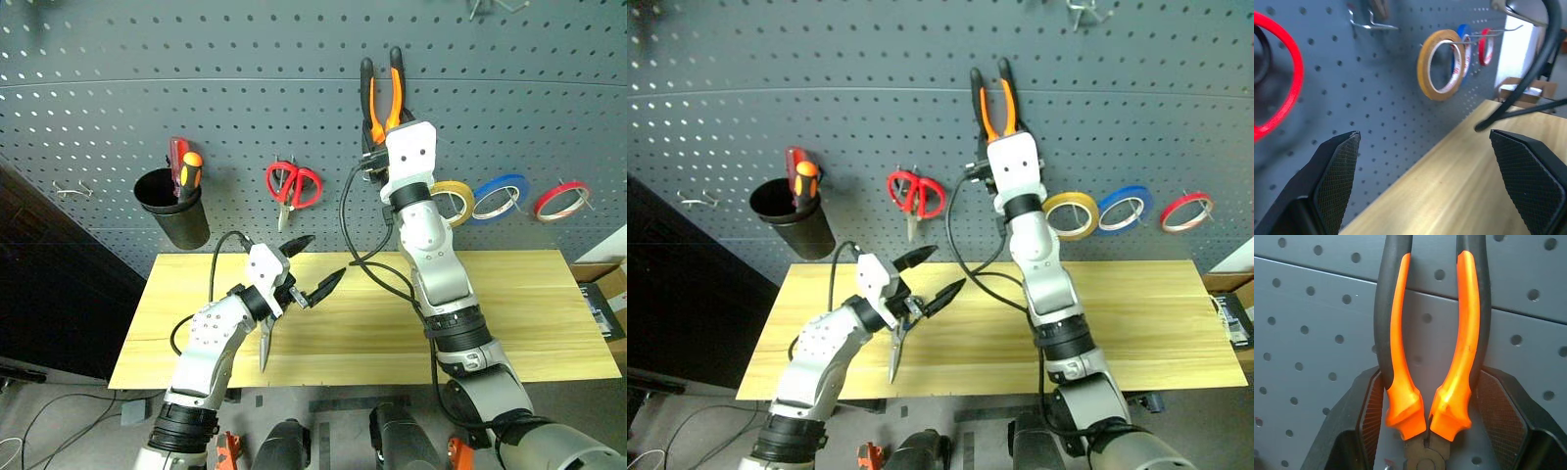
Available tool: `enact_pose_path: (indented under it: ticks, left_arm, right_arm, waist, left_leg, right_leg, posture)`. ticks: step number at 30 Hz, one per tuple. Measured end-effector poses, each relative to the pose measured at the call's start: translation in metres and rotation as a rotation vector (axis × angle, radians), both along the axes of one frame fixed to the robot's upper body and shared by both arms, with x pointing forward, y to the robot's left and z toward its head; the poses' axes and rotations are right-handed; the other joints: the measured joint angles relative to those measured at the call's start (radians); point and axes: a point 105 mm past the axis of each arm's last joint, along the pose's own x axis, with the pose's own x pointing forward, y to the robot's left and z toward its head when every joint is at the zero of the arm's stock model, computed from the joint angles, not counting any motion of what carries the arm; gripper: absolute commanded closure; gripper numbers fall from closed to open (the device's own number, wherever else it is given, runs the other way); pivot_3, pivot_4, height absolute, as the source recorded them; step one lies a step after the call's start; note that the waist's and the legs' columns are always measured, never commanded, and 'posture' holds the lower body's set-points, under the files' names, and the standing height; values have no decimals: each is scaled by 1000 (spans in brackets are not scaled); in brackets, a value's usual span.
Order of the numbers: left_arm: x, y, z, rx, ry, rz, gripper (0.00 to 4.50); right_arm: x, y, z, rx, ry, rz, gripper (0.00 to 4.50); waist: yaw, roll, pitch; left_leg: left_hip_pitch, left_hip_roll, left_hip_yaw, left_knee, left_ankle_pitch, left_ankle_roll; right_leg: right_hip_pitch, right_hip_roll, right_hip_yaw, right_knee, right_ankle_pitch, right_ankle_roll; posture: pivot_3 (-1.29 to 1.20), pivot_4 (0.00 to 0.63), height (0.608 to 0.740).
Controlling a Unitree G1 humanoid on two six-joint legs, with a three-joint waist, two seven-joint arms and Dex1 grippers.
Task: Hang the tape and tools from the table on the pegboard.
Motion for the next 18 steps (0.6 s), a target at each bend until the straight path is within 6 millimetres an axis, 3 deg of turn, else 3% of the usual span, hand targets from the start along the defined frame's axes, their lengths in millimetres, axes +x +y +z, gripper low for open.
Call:
enact_pose_path:
  ticks: [7,16,18]
  left_arm:
    - [1,1,0,1,-5,18,0]
    - [5,4,-6,10,28,40,0]
    - [6,5,-11,18,60,44,0]
  right_arm:
    - [5,4,-12,-20,16,8,1931]
    - [10,-4,-47,-33,135,-12,1932]
    - [8,-6,-47,-27,146,-12,1207]
  waist:
    - [0,0,0]
    - [0,0,0]
    - [0,0,0]
  left_leg:
    - [0,0,0,0,0,0]
    - [0,0,0,1,0,0]
    - [0,0,0,1,0,0]
  right_leg:
    - [0,0,0,0,0,0]
    - [0,0,0,1,0,0]
    - [0,0,0,1,0,0]
  posture:
    - [-17,193,740]
    - [-27,195,740]
    - [-29,195,740]
